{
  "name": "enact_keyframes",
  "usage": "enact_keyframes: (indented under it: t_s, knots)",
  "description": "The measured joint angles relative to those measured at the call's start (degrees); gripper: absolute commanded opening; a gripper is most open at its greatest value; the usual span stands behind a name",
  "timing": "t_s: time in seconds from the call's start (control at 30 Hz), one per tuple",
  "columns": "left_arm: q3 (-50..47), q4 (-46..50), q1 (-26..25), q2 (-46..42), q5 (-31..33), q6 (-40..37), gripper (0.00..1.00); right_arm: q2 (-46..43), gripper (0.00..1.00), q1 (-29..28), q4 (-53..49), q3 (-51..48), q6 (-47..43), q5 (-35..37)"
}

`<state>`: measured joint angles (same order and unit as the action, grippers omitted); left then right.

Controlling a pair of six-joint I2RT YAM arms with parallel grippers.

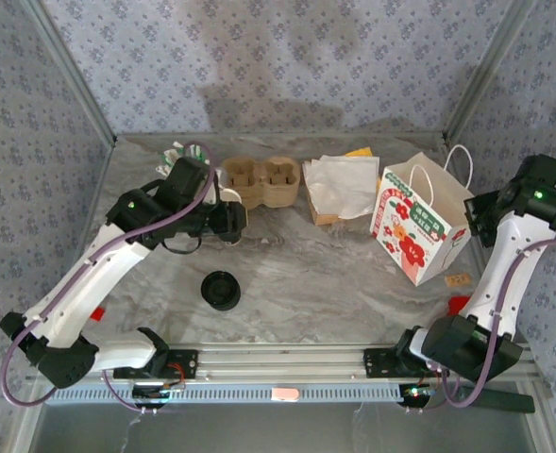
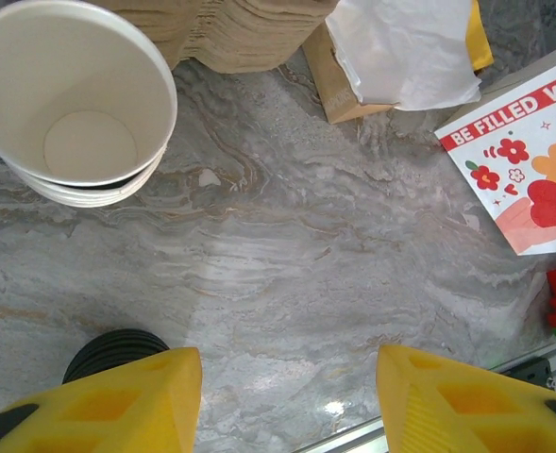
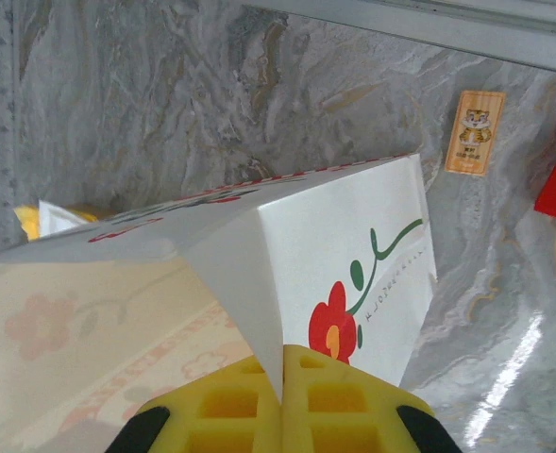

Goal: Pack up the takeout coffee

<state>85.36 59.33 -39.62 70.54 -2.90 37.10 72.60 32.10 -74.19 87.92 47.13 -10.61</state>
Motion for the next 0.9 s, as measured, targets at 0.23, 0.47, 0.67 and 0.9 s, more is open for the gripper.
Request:
enact_keyframes:
  t_s: [0.23,0.47,0.67,0.9]
  knots:
    - [-2.14,-0.52,3.08,-1.88,-1.88,-0.68,0.52,4.72,0.0,1.9,1.62,4.44,4.52,-2.29]
    - [-2.29,-0.7,4.66,-1.92,-2.71,-1.29,0.52,7.3,0.0,1.9,3.19,8.76,7.23,-2.27]
    - [-2.29,-0.7,5.14,-1.92,-3.34,-1.57,0.52,9.38,0.0,1.97,4.22,9.81,8.46,-2.14]
    - [-2.29,-0.68,5.14,-1.84,-3.8,-1.73,0.52,12.13,0.0,2.86,5.92,11.06,9.62,-2.08]
